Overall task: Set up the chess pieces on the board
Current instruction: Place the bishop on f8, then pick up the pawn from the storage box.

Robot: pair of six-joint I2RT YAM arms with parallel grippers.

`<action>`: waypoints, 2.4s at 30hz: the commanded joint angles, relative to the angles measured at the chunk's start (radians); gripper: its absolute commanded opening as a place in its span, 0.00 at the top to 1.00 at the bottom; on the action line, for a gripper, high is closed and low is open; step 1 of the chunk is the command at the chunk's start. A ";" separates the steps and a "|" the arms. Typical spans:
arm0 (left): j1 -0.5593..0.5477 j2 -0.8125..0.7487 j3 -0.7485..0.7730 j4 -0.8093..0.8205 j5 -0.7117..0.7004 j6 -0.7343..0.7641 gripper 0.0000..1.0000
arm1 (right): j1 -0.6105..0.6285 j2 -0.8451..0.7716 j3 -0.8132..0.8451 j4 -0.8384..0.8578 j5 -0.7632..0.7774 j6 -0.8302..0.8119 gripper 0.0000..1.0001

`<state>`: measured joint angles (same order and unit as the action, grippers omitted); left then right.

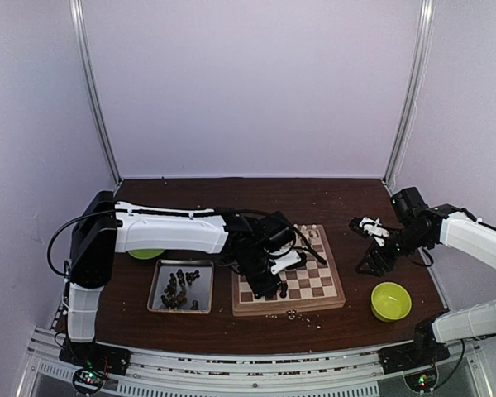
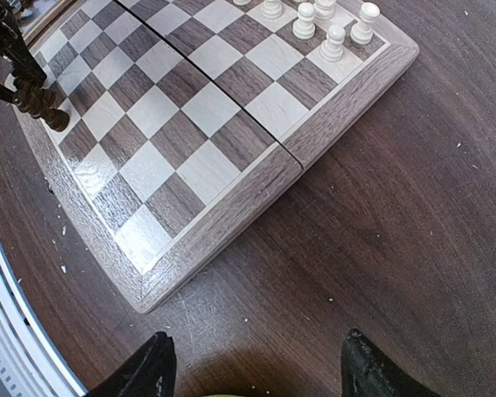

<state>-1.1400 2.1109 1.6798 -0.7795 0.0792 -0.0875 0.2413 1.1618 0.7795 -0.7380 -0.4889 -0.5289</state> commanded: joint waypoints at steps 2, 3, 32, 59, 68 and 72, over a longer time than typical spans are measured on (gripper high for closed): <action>-0.004 -0.006 0.030 0.009 0.000 -0.004 0.72 | 0.007 0.006 0.023 -0.011 0.022 -0.011 0.31; -0.004 -0.014 0.032 0.009 -0.002 -0.007 0.71 | 0.007 0.006 0.023 -0.011 0.021 -0.011 0.31; 0.371 -0.803 -0.821 0.208 -0.330 -0.430 0.53 | 0.013 0.015 0.025 0.024 0.021 0.007 0.32; 0.515 -0.583 -0.860 0.309 -0.150 -0.383 0.76 | 0.012 0.028 0.026 0.019 0.039 -0.001 0.32; 0.515 -0.536 -0.825 0.302 -0.137 -0.345 0.86 | 0.012 0.033 0.025 0.019 0.046 0.000 0.32; 0.516 -0.555 -0.813 0.278 -0.146 -0.337 0.94 | 0.012 0.033 0.024 0.019 0.053 0.000 0.32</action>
<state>-0.6300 1.5673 0.8333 -0.4881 -0.0666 -0.4511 0.2493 1.1912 0.7818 -0.7238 -0.4614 -0.5259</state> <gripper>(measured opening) 0.088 0.677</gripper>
